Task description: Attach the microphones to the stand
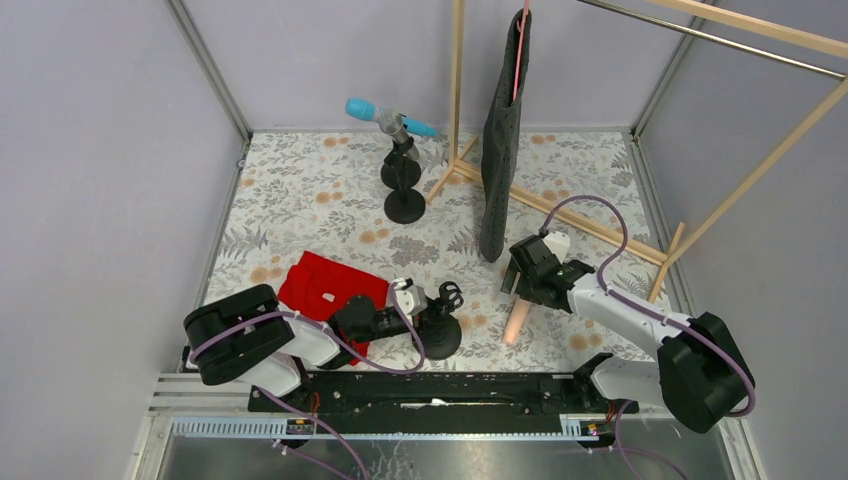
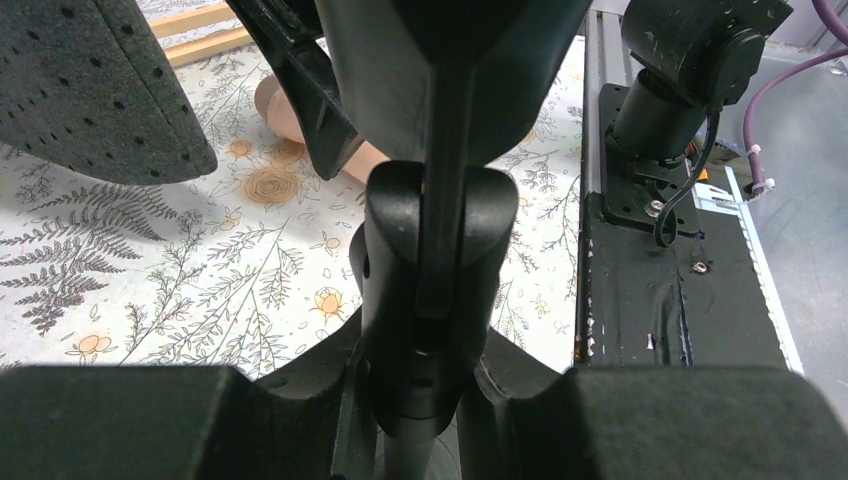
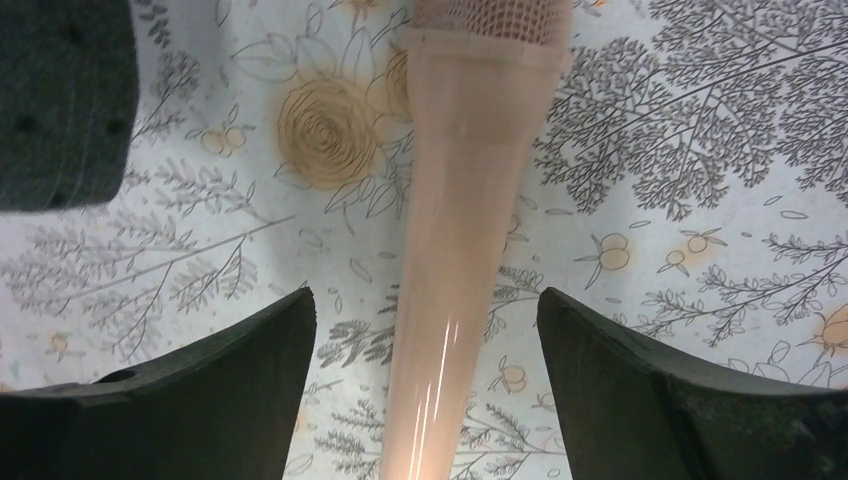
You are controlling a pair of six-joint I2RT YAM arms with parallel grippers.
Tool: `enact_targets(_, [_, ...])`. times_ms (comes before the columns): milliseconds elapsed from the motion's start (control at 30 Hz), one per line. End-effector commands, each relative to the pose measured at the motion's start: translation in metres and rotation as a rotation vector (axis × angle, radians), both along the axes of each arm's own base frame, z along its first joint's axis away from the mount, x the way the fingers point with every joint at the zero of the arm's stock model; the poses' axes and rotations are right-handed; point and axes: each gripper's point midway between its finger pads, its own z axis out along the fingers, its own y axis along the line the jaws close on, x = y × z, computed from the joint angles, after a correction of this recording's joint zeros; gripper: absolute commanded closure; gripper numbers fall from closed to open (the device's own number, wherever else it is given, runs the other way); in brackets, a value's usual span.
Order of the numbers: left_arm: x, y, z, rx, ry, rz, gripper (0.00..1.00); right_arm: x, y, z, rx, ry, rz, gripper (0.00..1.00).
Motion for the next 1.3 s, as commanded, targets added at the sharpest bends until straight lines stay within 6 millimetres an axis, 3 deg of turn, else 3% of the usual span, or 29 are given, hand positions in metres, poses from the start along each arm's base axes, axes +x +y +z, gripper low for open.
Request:
enact_targets(0, [-0.001,-0.005,0.047,-0.169,-0.072,-0.014,1.0,0.022,-0.008,0.006,-0.014,-0.047,-0.088,0.13])
enact_targets(533, [-0.003,-0.01,0.036,-0.158,-0.054,-0.036,1.0,0.037,-0.017,-0.014,-0.018,-0.013,-0.089,0.21])
enact_targets(933, [-0.003,-0.008,0.028,-0.137,-0.045,-0.032,1.0,0.038,-0.022,-0.018,0.027,-0.014,-0.079,0.62])
enact_targets(1033, [-0.003,-0.007,0.024,-0.129,-0.038,-0.03,0.93,0.038,-0.022,-0.012,0.041,-0.042,-0.062,0.74])
enact_targets(1167, [-0.002,-0.005,0.02,-0.131,-0.021,-0.016,0.65,0.039,-0.021,0.006,0.067,-0.125,-0.034,1.0])
enact_targets(1267, [-0.002,-0.003,0.017,-0.126,-0.016,-0.006,0.51,0.037,-0.021,0.021,0.088,-0.2,-0.002,1.0])
